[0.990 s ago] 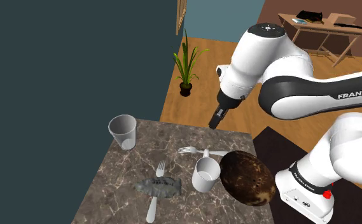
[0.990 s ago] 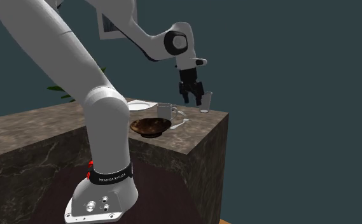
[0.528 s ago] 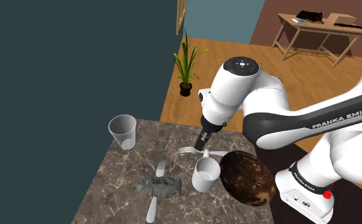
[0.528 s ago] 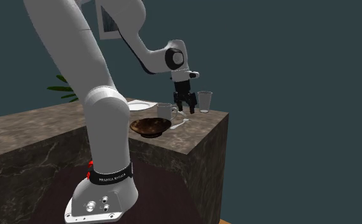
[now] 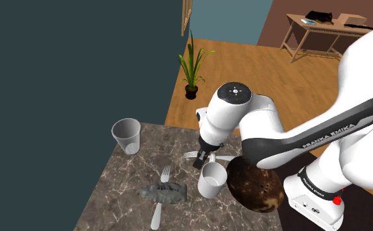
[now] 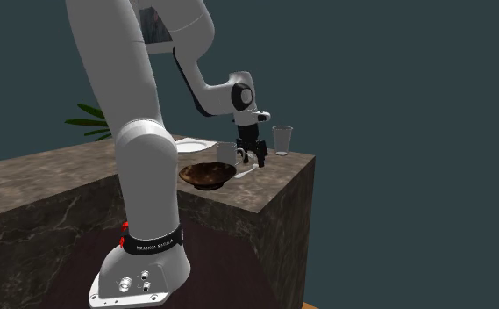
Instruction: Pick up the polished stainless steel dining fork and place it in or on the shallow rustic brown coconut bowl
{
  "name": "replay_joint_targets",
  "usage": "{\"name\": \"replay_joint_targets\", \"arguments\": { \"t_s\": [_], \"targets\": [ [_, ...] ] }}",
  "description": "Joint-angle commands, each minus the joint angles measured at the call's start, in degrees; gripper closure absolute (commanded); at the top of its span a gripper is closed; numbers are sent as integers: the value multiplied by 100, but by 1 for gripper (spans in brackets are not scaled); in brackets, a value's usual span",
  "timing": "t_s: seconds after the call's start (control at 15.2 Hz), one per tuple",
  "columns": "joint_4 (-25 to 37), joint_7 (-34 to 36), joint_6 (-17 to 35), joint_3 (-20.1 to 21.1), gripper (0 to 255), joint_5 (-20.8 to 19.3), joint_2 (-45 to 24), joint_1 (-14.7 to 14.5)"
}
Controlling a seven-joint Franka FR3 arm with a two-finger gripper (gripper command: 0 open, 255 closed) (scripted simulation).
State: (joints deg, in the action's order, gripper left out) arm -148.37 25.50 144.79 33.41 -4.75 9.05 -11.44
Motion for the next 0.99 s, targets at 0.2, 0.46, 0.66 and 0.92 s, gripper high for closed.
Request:
{"name": "replay_joint_targets", "arguments": {
  "t_s": [0.2,0.46,0.66,0.92],
  "targets": [
    [-50,181,237,47,0,-239,-222,82],
    [-50,181,236,47,0,-240,-222,82],
    [-49,180,235,47,255,-239,-222,82],
    [-50,180,235,47,255,-238,-220,81]
  ]
}}
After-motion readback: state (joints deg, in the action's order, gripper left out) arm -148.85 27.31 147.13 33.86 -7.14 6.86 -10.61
